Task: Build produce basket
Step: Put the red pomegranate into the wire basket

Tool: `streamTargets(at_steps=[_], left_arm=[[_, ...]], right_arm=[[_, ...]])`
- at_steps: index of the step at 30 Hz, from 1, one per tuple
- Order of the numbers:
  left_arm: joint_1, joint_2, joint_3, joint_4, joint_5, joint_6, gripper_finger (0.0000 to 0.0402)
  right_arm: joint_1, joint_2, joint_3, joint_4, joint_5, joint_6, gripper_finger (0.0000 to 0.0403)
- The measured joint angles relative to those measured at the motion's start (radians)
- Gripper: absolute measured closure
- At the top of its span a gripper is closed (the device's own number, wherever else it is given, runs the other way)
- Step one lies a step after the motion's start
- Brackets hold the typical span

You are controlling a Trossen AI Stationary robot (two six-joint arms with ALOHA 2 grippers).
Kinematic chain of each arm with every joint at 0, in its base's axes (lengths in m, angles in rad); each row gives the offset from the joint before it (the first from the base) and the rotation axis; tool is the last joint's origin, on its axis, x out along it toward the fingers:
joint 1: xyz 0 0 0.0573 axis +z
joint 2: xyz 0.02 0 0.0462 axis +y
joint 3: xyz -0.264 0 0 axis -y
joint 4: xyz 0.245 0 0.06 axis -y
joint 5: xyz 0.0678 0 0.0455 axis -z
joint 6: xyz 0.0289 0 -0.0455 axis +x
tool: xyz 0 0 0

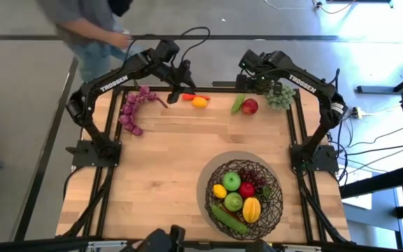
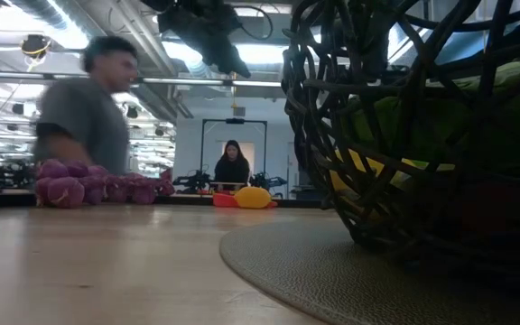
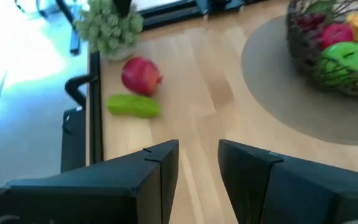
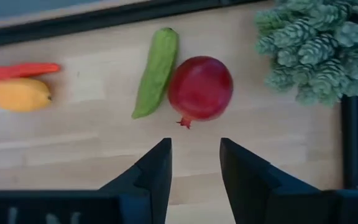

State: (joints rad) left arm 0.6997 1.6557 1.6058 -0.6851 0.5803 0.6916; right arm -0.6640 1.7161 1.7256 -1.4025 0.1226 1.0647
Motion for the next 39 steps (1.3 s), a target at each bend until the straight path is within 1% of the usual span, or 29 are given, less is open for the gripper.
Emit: streamTargets(at_steps=[3,10,15,20,23,29,31,35,39], left_arm=[[0.010,0.029,-0.001,-0.007,-0.011,-0.004,0.0298],[0.003,0.073,-0.001,-0.005,-0.021,-0.003,0.0298],[0.001,0.074,-0.001,-0.003,-0.021,0.023,0.0298],[0.002,0.074,-0.001,-0.003,-0.021,0.025,0.0298],[0.002,0.074,-0.001,-0.003,-0.021,0.026,0.0298],[0.002,0.074,-0.001,-0.003,-0.021,0.027,0.0298],[0.002,0.074,-0.001,-0.003,-0.021,0.027,0.0298],[0.002,0.074,-0.001,-0.003,-0.021,0.028,0.0298],[0.002,0.074,-0.001,-0.003,-0.021,0.028,0.0298]], right_arm=[[0.000,0.000,0.000,-0.042,0.000,0.004,0.0273],[0.041,0.000,0.000,-0.043,-0.002,0.053,0.0273],[0.060,-0.001,-0.064,-0.018,-0.025,0.092,0.0273],[0.060,0.000,-0.186,0.046,-0.050,0.159,0.0273],[0.062,0.000,-0.245,0.095,-0.071,0.162,0.0273],[0.066,-0.001,-0.357,0.226,-0.074,0.176,0.0273],[0.066,0.001,-0.389,0.281,-0.100,0.192,0.0273],[0.066,0.000,-0.450,0.415,-0.117,0.191,0.0273],[0.066,0.000,-0.494,0.476,-0.117,0.159,0.0273]])
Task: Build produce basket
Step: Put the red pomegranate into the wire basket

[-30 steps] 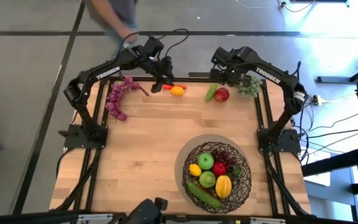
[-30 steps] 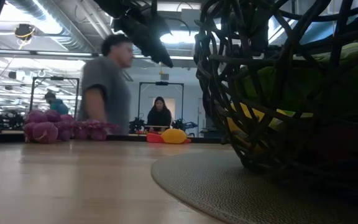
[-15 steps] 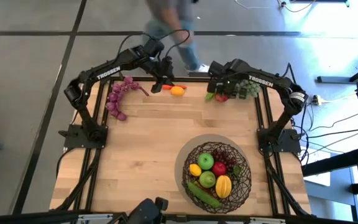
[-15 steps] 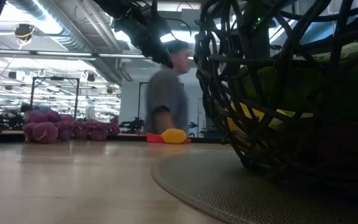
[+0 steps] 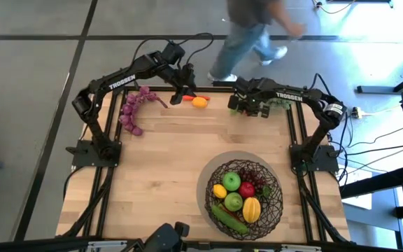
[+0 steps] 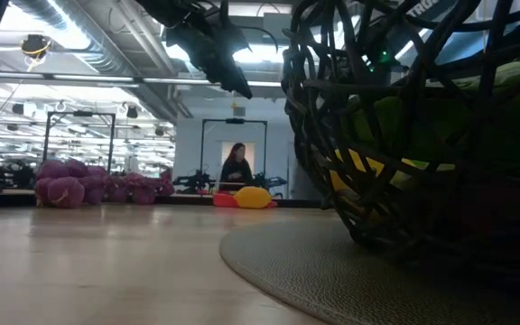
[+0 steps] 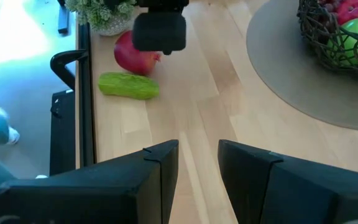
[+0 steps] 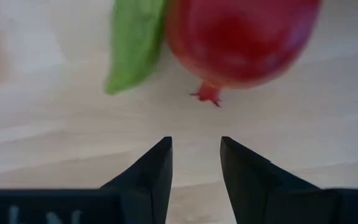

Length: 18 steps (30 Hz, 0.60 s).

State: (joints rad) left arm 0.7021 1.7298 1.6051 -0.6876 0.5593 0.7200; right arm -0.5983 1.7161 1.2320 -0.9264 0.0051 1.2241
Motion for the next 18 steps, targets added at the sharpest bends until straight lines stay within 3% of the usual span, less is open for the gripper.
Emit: streamTargets(at_steps=[7,18], left_arm=[[0.000,0.000,0.000,0.000,0.000,0.004,0.0298],[-0.003,0.000,0.000,0.000,0.003,0.079,0.0298]], right_arm=[[0.000,0.000,-0.032,-0.009,0.009,-0.086,0.0273],[0.000,0.000,-0.034,0.038,0.020,-0.078,0.0273]])
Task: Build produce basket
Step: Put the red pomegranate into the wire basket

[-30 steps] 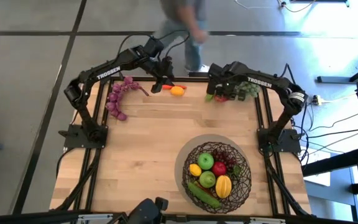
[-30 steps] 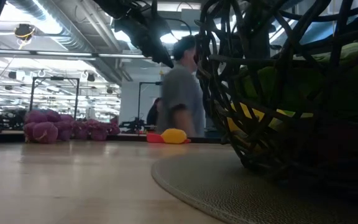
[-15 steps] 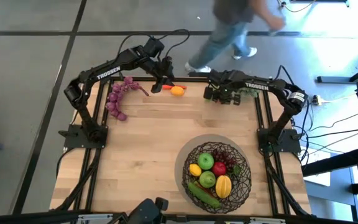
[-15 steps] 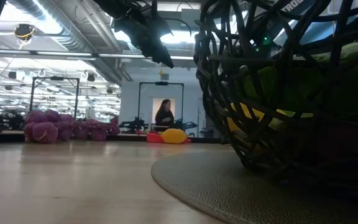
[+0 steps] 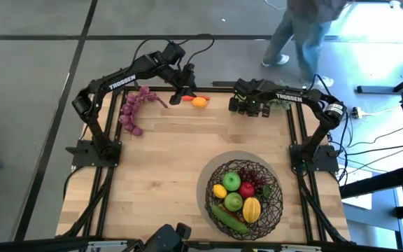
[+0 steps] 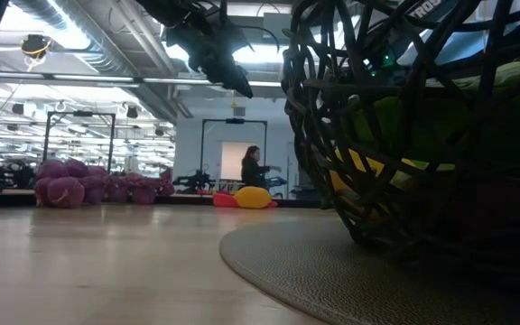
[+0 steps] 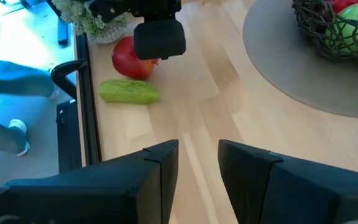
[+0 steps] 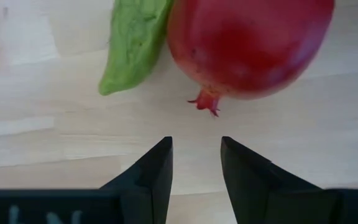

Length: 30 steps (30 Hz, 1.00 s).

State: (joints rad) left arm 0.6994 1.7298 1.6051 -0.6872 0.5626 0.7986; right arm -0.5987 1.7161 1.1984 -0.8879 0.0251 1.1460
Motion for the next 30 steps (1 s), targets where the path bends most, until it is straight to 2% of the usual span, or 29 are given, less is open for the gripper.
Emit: streamTargets(at_steps=[5,10,18,30], left_arm=[[0.000,0.000,0.000,0.000,0.004,-0.003,0.0298],[-0.003,0.000,0.000,0.000,0.004,-0.013,0.0298],[-0.003,0.000,0.000,0.000,0.005,0.022,0.0298],[-0.003,0.000,0.000,-0.001,0.111,0.017,0.0298]], right_arm=[[0.000,0.000,0.000,0.010,-0.016,-0.008,0.0273],[0.001,0.000,0.000,0.006,-0.025,-0.081,0.0273],[0.014,0.000,0.000,0.000,0.048,0.101,0.0273],[0.017,0.000,0.000,-0.005,0.113,0.142,0.0273]])
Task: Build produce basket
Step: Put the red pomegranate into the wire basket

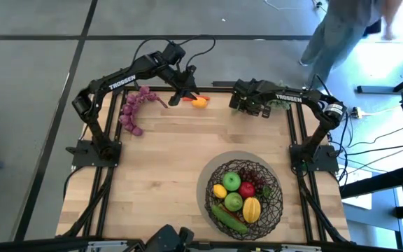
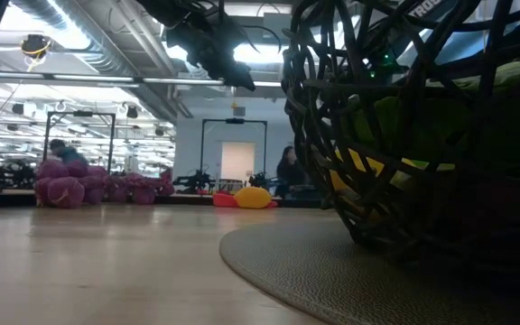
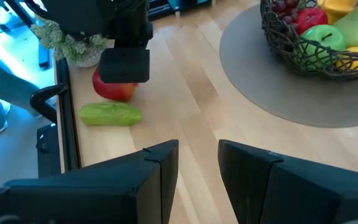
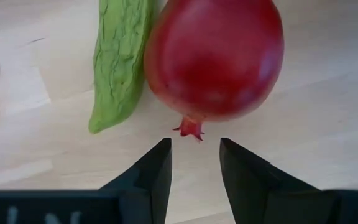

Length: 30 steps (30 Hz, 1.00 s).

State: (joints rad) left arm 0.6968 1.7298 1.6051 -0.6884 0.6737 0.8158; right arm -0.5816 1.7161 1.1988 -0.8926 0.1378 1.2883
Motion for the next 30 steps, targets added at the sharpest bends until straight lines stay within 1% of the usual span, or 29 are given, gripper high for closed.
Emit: streamTargets(at_steps=[3,6,12,17,21,30], left_arm=[[0.000,0.000,0.000,0.000,0.000,0.000,0.0298],[0.000,0.000,0.000,0.000,0.000,0.000,0.0298],[0.000,0.000,0.000,0.000,0.001,0.003,0.0298],[0.000,0.000,0.000,0.000,0.001,0.004,0.0298],[0.000,0.000,0.000,0.000,0.001,0.004,0.0298],[0.000,0.000,0.000,0.000,0.001,0.004,0.0298]], right_arm=[[0.000,0.000,-0.008,0.012,-0.004,0.020,0.0273],[-0.001,0.000,-0.039,0.023,-0.030,0.046,0.0273],[-0.001,0.000,-0.094,0.115,-0.027,0.065,0.0273],[-0.001,0.000,-0.095,0.172,-0.025,0.065,0.0273],[-0.001,0.000,-0.095,0.161,0.000,0.066,0.0273],[-0.020,0.000,-0.095,0.162,0.002,0.066,0.0273]])
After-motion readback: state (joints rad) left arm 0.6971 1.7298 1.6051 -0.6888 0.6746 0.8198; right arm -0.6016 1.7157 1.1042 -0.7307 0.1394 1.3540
